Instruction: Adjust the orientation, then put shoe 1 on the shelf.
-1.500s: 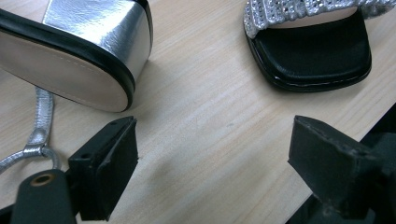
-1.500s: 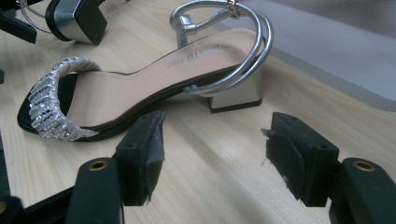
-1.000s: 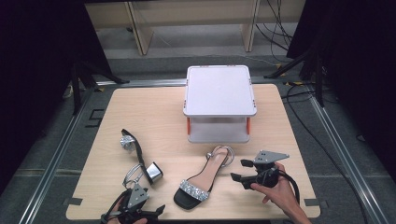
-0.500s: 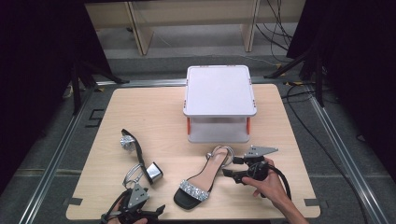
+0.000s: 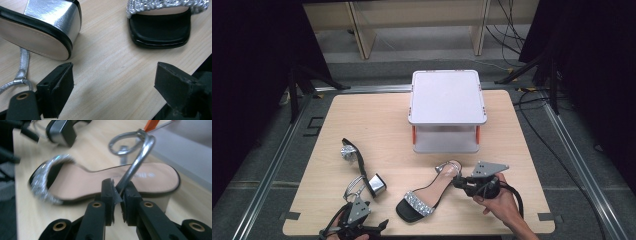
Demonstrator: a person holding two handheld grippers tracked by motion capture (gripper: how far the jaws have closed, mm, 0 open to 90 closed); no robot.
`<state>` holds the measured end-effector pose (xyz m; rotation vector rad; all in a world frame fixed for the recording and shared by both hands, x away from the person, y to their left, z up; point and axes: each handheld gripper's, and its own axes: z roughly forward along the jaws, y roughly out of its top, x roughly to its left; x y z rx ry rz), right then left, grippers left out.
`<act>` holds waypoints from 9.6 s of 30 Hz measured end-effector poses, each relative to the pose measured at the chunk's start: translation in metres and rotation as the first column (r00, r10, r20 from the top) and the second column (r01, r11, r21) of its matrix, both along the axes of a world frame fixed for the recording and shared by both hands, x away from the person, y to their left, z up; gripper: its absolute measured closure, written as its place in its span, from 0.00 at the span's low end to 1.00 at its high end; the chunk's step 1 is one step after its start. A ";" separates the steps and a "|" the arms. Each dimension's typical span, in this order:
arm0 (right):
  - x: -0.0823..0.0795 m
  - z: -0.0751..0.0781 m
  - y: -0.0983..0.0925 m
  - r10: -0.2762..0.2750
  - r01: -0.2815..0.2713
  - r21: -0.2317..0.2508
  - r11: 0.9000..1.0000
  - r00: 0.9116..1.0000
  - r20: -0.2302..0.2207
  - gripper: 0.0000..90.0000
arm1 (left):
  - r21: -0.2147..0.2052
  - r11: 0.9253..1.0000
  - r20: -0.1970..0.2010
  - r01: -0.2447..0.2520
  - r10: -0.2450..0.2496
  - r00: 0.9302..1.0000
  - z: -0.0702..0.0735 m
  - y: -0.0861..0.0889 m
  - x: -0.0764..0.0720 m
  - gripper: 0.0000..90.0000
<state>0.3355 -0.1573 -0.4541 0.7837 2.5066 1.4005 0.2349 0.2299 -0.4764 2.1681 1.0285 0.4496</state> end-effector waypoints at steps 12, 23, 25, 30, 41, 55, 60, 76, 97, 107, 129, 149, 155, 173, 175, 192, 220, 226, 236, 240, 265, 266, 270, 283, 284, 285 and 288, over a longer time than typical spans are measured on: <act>-0.053 0.006 -0.008 0.184 -0.184 -0.073 0.980 0.983 -0.006 0.87 | -0.014 1.000 -0.002 0.003 -0.003 1.000 0.002 0.000 -0.002 0.17; -0.051 0.013 -0.039 0.056 -0.050 -0.254 0.966 0.998 0.016 0.37 | 0.012 1.000 -0.012 0.009 -0.009 1.000 -0.001 -0.001 0.000 0.17; -0.045 0.006 -0.039 0.053 -0.054 -0.266 0.963 0.999 -0.009 0.35 | 0.014 1.000 -0.013 0.009 -0.009 1.000 -0.002 -0.002 0.000 0.17; -0.029 0.000 -0.034 0.103 -0.098 -0.267 0.959 0.995 0.004 0.28 | 0.010 1.000 -0.021 0.014 -0.014 1.000 -0.002 -0.003 0.000 0.17; -0.018 -0.013 -0.012 0.184 -0.172 -0.297 0.939 0.983 0.011 0.22 | 0.020 1.000 -0.022 0.015 -0.015 1.000 -0.004 -0.004 0.001 0.17; -0.014 -0.010 -0.009 0.100 -0.097 -0.297 0.950 0.995 -0.006 0.33 | 0.012 1.000 -0.012 0.020 -0.020 1.000 -0.002 -0.004 0.000 0.17; -0.009 -0.009 -0.011 0.021 -0.025 -0.294 0.956 1.000 -0.016 0.33 | 0.013 1.000 -0.015 0.021 -0.021 1.000 -0.002 -0.003 0.001 0.17; -0.039 0.002 -0.018 -0.134 0.092 -0.251 0.964 0.978 -0.158 0.25 | 0.011 1.000 -0.006 0.019 -0.019 1.000 -0.001 -0.002 0.001 0.17; 0.004 0.027 0.064 -0.031 -0.007 -0.372 0.928 0.995 -0.094 0.27 | 0.009 1.000 -0.017 0.008 -0.007 1.000 -0.002 -0.001 0.003 0.17; 0.008 0.017 0.085 -0.031 -0.035 -0.464 0.885 0.991 -0.134 0.27 | 0.003 1.000 -0.017 0.007 -0.007 1.000 -0.003 -0.001 0.004 0.17; 0.019 -0.007 0.083 -0.064 -0.046 -0.571 0.819 0.983 -0.171 0.20 | 0.009 1.000 -0.019 0.026 -0.025 0.999 -0.003 -0.003 0.004 0.17; 0.021 -0.003 0.089 0.021 -0.160 -0.589 0.792 0.972 -0.236 0.44 | 0.008 1.000 -0.019 0.023 -0.023 1.000 -0.004 -0.003 0.005 0.17; 0.020 0.001 0.086 -0.012 -0.131 -0.568 0.812 0.970 -0.241 0.48 | 0.001 1.000 -0.017 0.017 -0.017 1.000 -0.003 -0.002 0.004 0.17; 0.022 0.026 0.091 0.033 -0.126 -0.474 0.872 0.979 -0.199 0.48 | -0.004 1.000 -0.023 0.018 -0.018 1.000 -0.003 -0.001 0.005 0.17; 0.023 0.031 0.095 0.053 -0.140 -0.468 0.873 0.979 -0.196 0.48 | -0.003 1.000 -0.020 0.015 -0.015 1.000 -0.003 -0.001 0.006 0.17; 0.042 0.112 0.122 0.118 -0.153 -0.338 0.929 0.985 -0.122 0.48 | -0.006 1.000 -0.021 0.019 -0.019 1.000 -0.002 0.000 0.005 0.17; 0.158 0.199 0.140 -0.189 0.132 -0.301 0.944 0.968 -0.168 0.48 | -0.021 0.999 -0.025 0.030 -0.030 0.999 -0.002 0.000 0.006 0.17; 0.190 0.196 0.135 -0.289 0.212 -0.335 0.918 0.936 -0.199 0.48 | -0.025 0.999 -0.030 0.035 -0.036 0.999 -0.002 0.000 0.006 0.17; 0.223 0.186 0.124 -0.440 0.335 -0.361 0.870 0.859 -0.263 0.48 | -0.045 0.998 -0.029 0.034 -0.036 0.999 -0.003 -0.002 0.005 0.17; 0.233 0.183 0.122 -0.470 0.361 -0.367 0.857 0.841 -0.270 0.48 | -0.042 0.998 -0.023 0.046 -0.047 0.999 -0.003 -0.001 0.006 0.17; 0.257 0.166 0.127 -0.630 0.503 -0.403 0.765 0.713 -0.307 0.37 | -0.052 0.997 -0.031 0.049 -0.051 0.998 -0.003 -0.003 0.004 0.17; 0.256 0.167 0.128 -0.637 0.524 -0.380 0.762 0.713 -0.293 0.39 | -0.060 0.997 -0.029 0.042 -0.044 0.999 -0.004 -0.003 0.005 0.17; 0.253 0.174 0.129 -0.613 0.525 -0.326 0.786 0.729 -0.305 0.30 | -0.048 0.998 -0.031 0.047 -0.049 0.998 -0.003 -0.003 0.005 0.17; 0.231 0.218 0.099 -0.460 0.450 -0.109 0.886 0.829 -0.318 0.30 | -0.035 0.998 -0.042 0.045 -0.046 0.998 -0.003 -0.003 0.005 0.17; 0.228 0.221 0.095 -0.452 0.441 -0.107 0.891 0.837 -0.309 0.30 | -0.047 0.998 -0.031 0.036 -0.037 0.999 -0.005 -0.004 0.005 0.17; 0.225 0.222 0.092 -0.447 0.433 -0.116 0.894 0.842 -0.303 0.30 | -0.036 0.999 -0.028 0.032 -0.033 0.999 -0.006 -0.004 0.005 0.17; 0.216 0.227 0.079 -0.421 0.405 -0.115 0.907 0.862 -0.283 0.31 | -0.031 0.999 -0.036 0.034 -0.035 0.999 -0.005 -0.004 0.005 0.17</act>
